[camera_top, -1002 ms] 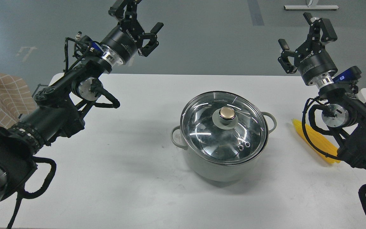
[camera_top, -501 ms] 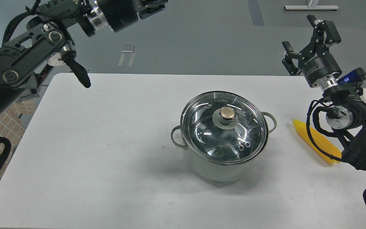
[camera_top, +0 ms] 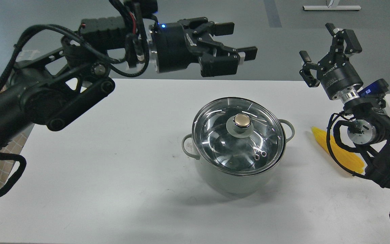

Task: Open pot and put corn in
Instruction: 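Reach the left gripper over the pot and grasp the lid's brass knob, then lift the glass lid off the pot with the left gripper, then lower the lid onto the table and release it with the left gripper, then reach the right gripper down and grasp the yellow corn cob, then lift the corn cob and carry it toward the pot with the right gripper, then lower the corn into the pot and open the right gripper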

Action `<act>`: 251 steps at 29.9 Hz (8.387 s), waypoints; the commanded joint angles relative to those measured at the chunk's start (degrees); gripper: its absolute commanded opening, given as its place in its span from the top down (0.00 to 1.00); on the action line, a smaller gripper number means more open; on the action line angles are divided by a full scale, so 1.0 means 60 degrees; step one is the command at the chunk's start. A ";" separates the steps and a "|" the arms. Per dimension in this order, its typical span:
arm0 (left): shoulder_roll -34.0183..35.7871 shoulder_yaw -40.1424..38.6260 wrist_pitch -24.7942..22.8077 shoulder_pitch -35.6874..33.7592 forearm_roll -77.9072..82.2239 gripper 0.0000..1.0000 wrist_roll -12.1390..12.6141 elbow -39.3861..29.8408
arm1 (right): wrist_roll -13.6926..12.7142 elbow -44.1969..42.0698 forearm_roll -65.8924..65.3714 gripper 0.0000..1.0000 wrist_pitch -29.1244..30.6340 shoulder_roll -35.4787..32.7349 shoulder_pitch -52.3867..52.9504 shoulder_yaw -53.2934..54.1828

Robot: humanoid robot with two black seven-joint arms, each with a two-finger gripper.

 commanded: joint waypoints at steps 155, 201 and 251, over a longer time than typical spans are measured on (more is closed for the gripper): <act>0.5957 -0.0181 0.3367 0.3219 -0.7741 0.09 -0.0990 0.1510 | 0.0000 0.0508 -0.1166 0.00 -0.0047 -0.1692 0.0026 -0.0118; 0.1020 -0.1178 0.0915 0.1367 -1.4329 0.05 -0.0146 0.3121 | 0.0000 0.0173 -1.4252 0.18 -0.1760 -0.3424 0.0731 -0.6623; 0.0933 -0.1222 0.0871 0.1499 -1.3890 0.05 -0.0146 0.3077 | 0.0000 0.5767 -1.4150 0.99 -0.0852 -0.2075 0.7089 -1.0373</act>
